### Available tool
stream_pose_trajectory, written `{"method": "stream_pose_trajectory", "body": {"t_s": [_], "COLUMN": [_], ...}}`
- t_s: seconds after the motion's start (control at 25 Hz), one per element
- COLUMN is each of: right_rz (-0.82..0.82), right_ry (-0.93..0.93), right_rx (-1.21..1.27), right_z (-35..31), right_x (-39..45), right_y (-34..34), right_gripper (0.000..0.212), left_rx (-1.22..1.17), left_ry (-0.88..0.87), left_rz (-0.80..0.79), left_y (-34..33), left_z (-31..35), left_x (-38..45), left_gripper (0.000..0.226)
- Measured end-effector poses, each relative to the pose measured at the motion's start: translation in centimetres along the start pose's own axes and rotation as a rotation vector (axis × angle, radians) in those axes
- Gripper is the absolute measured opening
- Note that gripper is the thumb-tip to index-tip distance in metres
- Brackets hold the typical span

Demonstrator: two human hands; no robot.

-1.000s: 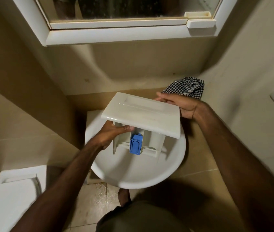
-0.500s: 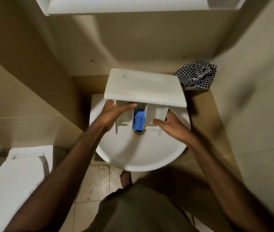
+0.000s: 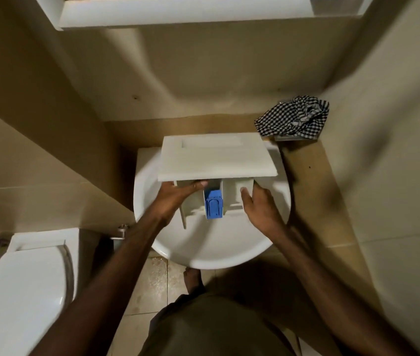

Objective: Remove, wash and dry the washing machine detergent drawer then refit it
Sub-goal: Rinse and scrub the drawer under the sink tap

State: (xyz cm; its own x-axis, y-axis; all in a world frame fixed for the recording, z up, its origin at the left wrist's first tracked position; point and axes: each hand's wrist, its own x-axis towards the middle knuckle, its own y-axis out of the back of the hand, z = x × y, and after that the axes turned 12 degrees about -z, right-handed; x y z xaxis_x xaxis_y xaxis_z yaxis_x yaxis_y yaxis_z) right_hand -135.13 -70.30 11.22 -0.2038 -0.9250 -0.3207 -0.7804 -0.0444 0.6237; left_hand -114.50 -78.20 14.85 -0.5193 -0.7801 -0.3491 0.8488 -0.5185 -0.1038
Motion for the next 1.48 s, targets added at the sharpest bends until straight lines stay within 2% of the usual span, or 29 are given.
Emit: {"method": "stream_pose_trajectory", "body": {"t_s": [0.04, 0.16, 0.24, 0.28, 0.32, 0.4, 0.44, 0.48, 0.56, 0.64, 0.68, 0.76, 0.8, 0.88, 0.92, 0.96, 1.0, 1.08, 1.16, 1.2, 1.28, 1.4, 1.44, 1.48], "right_rz": [0.066, 0.345, 0.424, 0.379, 0.29, 0.066, 0.018, 0.02, 0.14, 0.303, 0.375, 0.388, 0.323, 0.069, -0.023, -0.039, 0.008, 0.215, 0.426, 0.461, 0.391, 0.059, 0.002, 0.029], "right_ry": [0.031, 0.221, 0.306, 0.27, 0.186, 0.018, -0.014, -0.022, 0.027, 0.18, 0.26, 0.276, 0.202, 0.005, -0.035, -0.02, 0.011, 0.108, 0.258, 0.31, 0.265, 0.009, -0.016, -0.008], "right_rx": [0.016, 0.069, 0.078, 0.078, 0.077, 0.051, 0.037, 0.039, 0.034, 0.018, 0.034, 0.105, 0.113, 0.039, 0.003, -0.001, 0.013, 0.039, 0.043, 0.054, 0.122, 0.038, 0.001, -0.001], "right_z": [-0.6, -3.2, -3.1, -2.1, -0.8, 1.1, 1.5, 1.4, 0.0, -1.8, -2.3, -1.8, -0.9, 1.3, 2.1, 2.1, 1.6, 0.1, -1.0, -0.9, -0.2, 1.6, 1.9, 1.7], "right_x": [0.2, -0.2, -0.6, -0.4, -0.1, 0.4, 0.6, 0.8, 1.3, 1.1, 0.7, 0.1, 0.0, 0.2, 0.2, 0.2, 0.4, 0.7, 0.7, 0.6, 0.7, 1.3, 1.4, 1.4], "right_y": [0.7, 2.8, 2.2, 1.2, 0.1, -1.5, -1.6, -1.4, -0.2, 1.0, 1.3, 0.5, -0.5, -2.0, -2.3, -2.1, -1.6, -0.7, -0.6, -1.1, -1.9, -2.4, -2.4, -2.2], "right_gripper": [0.027, 0.015, 0.029, 0.032, 0.029, 0.027, 0.028, 0.028, 0.028, 0.023, 0.028, 0.037, 0.034, 0.031, 0.031, 0.031, 0.029, 0.027, 0.038, 0.044, 0.041, 0.028, 0.029, 0.028], "left_rx": [0.024, 0.15, 0.22, 0.193, 0.138, 0.042, 0.025, 0.023, 0.059, 0.143, 0.178, 0.204, 0.155, 0.044, 0.019, 0.006, 0.015, 0.096, 0.201, 0.205, 0.186, 0.081, 0.067, 0.068], "left_ry": [-0.029, -0.125, -0.11, -0.086, -0.053, -0.007, -0.01, -0.021, -0.043, -0.085, -0.086, -0.059, -0.022, 0.062, 0.076, 0.078, 0.048, -0.015, -0.038, -0.036, -0.05, -0.005, 0.017, 0.013], "left_rz": [0.007, 0.033, 0.039, 0.036, 0.024, -0.003, -0.013, -0.018, -0.011, 0.015, 0.015, 0.011, 0.016, 0.004, 0.001, 0.002, 0.018, 0.053, 0.029, 0.03, 0.032, 0.027, 0.028, 0.015], "left_y": [0.2, 2.1, 2.6, 2.4, 1.8, 0.8, 0.5, 0.6, 1.2, 2.2, 2.6, 2.9, 2.4, 1.1, 0.5, 0.4, 0.7, 2.0, 3.1, 3.2, 2.6, 0.9, 0.7, 0.7], "left_z": [0.9, 3.1, 2.7, 1.7, 0.8, -0.8, -1.2, -1.2, 0.4, 1.7, 2.0, 0.9, 0.1, -1.3, -1.8, -1.8, -1.6, -0.5, 0.2, 0.4, -0.5, -2.0, -2.2, -2.2], "left_x": [0.2, 0.6, 0.5, 0.4, 0.0, 0.0, 0.1, 0.3, 0.5, 0.5, 0.5, 0.4, 0.1, -0.5, -0.7, -0.9, -0.7, -0.4, -0.9, -1.3, -1.3, -0.9, -0.7, -0.5], "left_gripper": [0.046, 0.037, 0.03, 0.027, 0.033, 0.06, 0.067, 0.066, 0.054, 0.035, 0.026, 0.029, 0.033, 0.053, 0.058, 0.058, 0.054, 0.038, 0.01, 0.008, 0.024, 0.033, 0.04, 0.042]}}
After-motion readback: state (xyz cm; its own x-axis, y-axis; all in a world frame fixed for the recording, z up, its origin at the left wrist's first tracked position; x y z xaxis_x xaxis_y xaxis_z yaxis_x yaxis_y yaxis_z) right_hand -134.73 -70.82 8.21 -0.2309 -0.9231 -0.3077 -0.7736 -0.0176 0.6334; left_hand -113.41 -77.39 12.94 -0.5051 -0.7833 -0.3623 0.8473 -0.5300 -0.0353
